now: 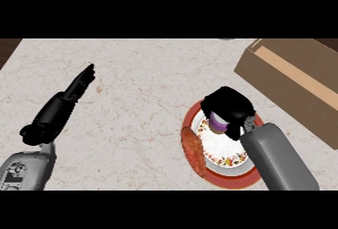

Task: Pick the can from the plate and place it in the cardboard box

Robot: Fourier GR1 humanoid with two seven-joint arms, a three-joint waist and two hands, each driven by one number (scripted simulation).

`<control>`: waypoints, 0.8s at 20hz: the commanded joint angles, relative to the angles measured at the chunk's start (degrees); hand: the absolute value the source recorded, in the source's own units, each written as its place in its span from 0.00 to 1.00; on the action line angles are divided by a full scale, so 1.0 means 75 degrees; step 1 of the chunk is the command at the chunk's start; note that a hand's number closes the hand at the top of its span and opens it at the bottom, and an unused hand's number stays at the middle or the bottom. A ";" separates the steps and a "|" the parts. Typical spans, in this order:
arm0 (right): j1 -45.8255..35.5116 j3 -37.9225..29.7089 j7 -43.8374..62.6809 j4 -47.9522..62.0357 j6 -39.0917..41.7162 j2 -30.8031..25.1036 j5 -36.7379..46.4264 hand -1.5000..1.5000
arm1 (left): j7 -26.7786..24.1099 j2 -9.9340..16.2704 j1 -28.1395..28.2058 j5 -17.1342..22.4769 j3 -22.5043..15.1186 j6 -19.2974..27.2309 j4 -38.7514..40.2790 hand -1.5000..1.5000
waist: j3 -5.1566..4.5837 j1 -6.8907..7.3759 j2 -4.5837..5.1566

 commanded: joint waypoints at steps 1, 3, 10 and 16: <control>-0.0488 -0.0842 0.1332 0.1060 -0.0119 0.1289 -0.0335 1.00 | 0.0000 -0.0085 0.0018 -0.0089 -0.0153 -0.0020 -0.0066 0.50 | 0.0044 0.0104 0.0061; -0.0720 -0.0704 0.1484 0.1448 -0.0862 0.1313 -0.0612 1.00 | 0.0067 -0.0161 0.0185 -0.0173 -0.0253 0.0026 -0.0313 0.50 | 0.0046 0.0129 0.0044; -0.1230 -0.0374 0.1723 -0.0011 -0.1370 0.1348 -0.0181 1.00 | 0.0042 -0.0213 0.0364 -0.0079 -0.0038 0.0023 -0.0366 0.50 | 0.0039 -0.0075 -0.0034; -0.1726 -0.1322 0.2350 -0.1577 -0.0398 0.0875 -0.0516 1.00 | -0.0097 -0.0048 0.0157 0.0000 0.0252 -0.0118 0.0033 0.50 | 0.0037 -0.0149 -0.0037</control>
